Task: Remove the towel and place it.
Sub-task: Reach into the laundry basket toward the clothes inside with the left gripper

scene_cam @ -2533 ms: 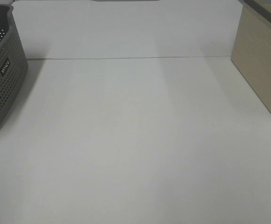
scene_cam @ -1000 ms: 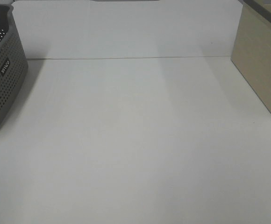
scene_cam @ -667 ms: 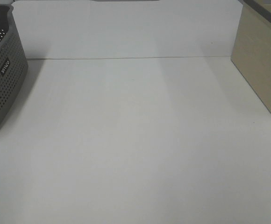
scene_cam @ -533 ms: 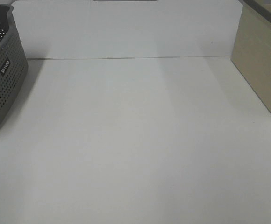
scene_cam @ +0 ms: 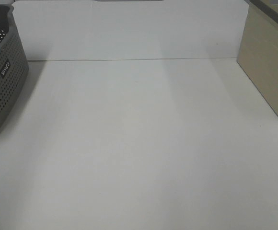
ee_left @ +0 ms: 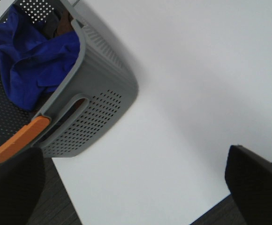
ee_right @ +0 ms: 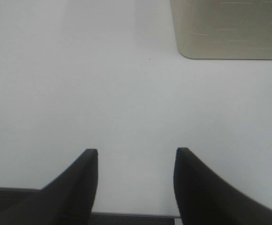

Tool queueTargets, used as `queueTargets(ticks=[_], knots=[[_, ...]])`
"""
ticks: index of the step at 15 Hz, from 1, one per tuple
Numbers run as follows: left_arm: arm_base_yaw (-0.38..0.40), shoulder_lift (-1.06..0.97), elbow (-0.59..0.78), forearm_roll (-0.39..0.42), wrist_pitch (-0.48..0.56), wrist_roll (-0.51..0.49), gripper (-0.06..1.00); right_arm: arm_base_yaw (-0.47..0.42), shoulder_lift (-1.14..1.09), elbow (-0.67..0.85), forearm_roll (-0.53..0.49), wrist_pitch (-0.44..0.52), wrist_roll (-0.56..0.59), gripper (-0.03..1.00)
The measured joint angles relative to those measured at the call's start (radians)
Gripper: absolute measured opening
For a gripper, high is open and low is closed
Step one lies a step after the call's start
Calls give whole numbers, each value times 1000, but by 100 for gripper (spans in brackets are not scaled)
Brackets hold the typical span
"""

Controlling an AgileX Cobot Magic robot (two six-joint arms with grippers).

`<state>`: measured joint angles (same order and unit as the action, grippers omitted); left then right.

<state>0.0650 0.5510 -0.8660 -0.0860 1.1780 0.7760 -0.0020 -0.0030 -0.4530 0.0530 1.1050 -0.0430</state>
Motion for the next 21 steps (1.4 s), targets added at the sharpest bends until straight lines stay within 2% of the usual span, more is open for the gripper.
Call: queueTargets(ticks=[1, 2, 7, 10, 12, 15, 21], knots=[[0, 185, -97, 86, 0, 25, 99, 0, 0, 0, 0, 0, 0, 51], [0, 284, -152, 118, -1, 48, 99, 0, 0, 0, 0, 0, 0, 51], [0, 677, -442, 193, -2, 150, 98, 0, 0, 0, 0, 0, 0, 51], [0, 874, -616, 294, -2, 173, 98, 0, 0, 0, 0, 0, 0, 51], [0, 994, -716, 378, -4, 228, 98, 0, 0, 0, 0, 0, 0, 51], [5, 1187, -809, 488, -9, 252, 98, 0, 0, 0, 0, 0, 0, 51], [129, 1422, -856, 507, -139, 304, 97, 0, 0, 0, 0, 0, 0, 51]])
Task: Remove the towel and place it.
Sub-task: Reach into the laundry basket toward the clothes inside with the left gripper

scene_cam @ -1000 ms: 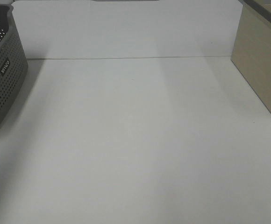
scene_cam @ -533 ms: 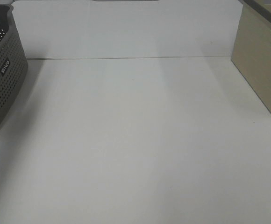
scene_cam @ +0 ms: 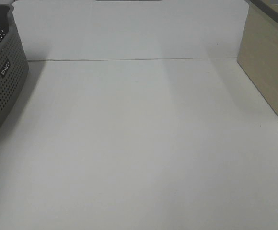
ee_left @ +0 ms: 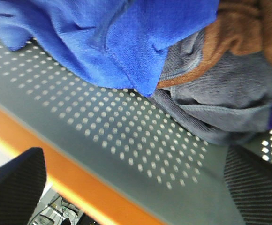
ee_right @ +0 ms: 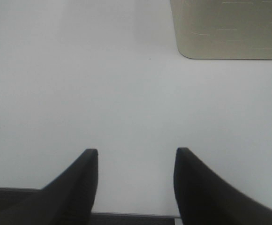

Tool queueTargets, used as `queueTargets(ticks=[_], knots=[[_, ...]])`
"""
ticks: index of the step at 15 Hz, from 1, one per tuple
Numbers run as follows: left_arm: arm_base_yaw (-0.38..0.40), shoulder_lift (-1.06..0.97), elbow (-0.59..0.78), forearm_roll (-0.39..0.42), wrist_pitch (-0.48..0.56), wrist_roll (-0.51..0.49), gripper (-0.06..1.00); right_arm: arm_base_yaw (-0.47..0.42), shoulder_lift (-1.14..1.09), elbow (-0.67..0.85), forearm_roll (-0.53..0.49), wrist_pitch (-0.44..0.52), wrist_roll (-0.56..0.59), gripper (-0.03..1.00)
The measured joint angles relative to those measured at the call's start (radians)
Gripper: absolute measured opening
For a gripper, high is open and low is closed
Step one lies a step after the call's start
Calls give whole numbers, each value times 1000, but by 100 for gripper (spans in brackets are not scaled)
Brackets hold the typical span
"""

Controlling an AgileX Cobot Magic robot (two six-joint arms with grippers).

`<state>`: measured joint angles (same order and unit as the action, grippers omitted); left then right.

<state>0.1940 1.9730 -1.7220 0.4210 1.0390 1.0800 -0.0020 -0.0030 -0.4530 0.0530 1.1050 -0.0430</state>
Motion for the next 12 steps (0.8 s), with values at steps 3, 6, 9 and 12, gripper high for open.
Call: queueTargets(ticks=[3, 6, 9, 12], knots=[[7, 99, 0, 8, -161, 19, 97, 0, 0, 0, 0, 0, 0, 51], [7, 161, -15, 8, -262, 22, 97, 0, 0, 0, 0, 0, 0, 51], [3, 235, -98, 5, -284, 23, 97, 0, 0, 0, 0, 0, 0, 51], [-25, 257, -135, -3, -290, 23, 95, 0, 0, 0, 0, 0, 0, 51]])
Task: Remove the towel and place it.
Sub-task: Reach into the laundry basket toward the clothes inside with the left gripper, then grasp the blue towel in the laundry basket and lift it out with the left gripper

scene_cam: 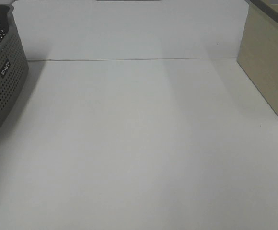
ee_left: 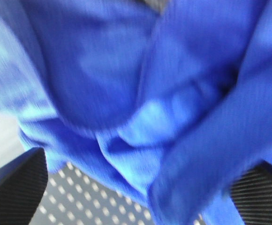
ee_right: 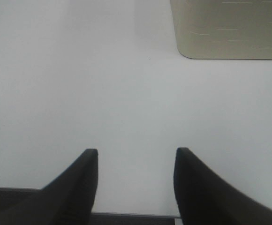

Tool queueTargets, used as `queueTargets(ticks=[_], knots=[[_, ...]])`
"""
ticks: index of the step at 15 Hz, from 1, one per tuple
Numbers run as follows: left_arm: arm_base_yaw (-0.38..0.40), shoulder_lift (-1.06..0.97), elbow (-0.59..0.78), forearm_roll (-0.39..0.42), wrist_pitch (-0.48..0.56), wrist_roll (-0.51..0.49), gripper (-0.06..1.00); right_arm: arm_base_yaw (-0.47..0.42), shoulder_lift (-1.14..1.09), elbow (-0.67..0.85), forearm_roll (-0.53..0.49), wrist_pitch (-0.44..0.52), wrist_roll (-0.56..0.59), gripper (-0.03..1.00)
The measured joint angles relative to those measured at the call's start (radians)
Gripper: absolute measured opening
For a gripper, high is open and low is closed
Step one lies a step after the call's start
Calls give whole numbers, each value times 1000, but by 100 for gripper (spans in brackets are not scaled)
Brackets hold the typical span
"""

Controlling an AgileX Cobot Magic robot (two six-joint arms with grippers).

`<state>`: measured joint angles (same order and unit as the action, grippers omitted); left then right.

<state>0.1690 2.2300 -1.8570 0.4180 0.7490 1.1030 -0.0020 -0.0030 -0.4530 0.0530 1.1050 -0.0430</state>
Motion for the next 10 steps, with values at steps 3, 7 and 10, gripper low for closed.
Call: queueTargets(ticks=[3, 7, 10], knots=[[-6, 1, -3, -1, 20, 3, 94, 0, 0, 0, 0, 0, 0, 51], [-6, 7, -3, -4, 20, 4, 92, 0, 0, 0, 0, 0, 0, 51], [-6, 27, -5, -5, 52, 4, 86, 0, 0, 0, 0, 0, 0, 51]])
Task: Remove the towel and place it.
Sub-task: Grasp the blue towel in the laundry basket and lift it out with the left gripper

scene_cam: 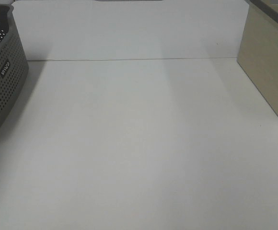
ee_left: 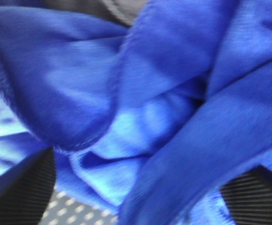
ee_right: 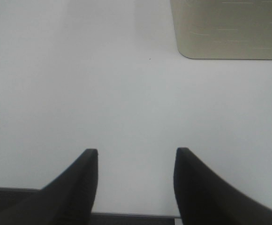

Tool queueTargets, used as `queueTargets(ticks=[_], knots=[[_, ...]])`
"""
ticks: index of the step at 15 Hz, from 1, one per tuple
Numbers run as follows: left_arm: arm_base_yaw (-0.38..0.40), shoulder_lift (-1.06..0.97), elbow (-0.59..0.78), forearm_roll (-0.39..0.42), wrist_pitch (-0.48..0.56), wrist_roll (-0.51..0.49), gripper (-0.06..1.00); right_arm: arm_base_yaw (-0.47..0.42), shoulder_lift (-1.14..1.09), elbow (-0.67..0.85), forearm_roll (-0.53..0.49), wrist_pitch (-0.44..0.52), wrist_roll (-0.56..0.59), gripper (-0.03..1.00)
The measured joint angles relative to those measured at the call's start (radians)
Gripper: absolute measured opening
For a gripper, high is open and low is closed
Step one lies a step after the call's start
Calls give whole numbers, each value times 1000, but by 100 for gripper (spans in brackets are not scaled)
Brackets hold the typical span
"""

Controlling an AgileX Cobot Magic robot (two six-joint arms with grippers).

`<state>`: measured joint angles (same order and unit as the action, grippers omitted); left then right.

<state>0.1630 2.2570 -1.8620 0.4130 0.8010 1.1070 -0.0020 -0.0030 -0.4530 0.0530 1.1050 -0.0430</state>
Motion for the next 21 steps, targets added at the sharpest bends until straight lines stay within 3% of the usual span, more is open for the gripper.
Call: queueTargets(ticks=[3, 4, 7, 14, 17, 21], knots=[[0, 8, 0, 0, 5, 0, 64, 0, 0, 0, 0, 0, 0, 51], [0, 8, 0, 0, 5, 0, 48, 0, 0, 0, 0, 0, 0, 51], [0, 8, 0, 0, 4, 0, 30, 0, 0, 0, 0, 0, 0, 51], [0, 8, 0, 7, 4, -9, 25, 0, 0, 0, 0, 0, 0, 51], [0, 8, 0, 43, 9, -11, 1, 0, 0, 0, 0, 0, 0, 51], [0, 8, -1, 74, 52, -20, 0, 0, 0, 0, 0, 0, 0, 51]])
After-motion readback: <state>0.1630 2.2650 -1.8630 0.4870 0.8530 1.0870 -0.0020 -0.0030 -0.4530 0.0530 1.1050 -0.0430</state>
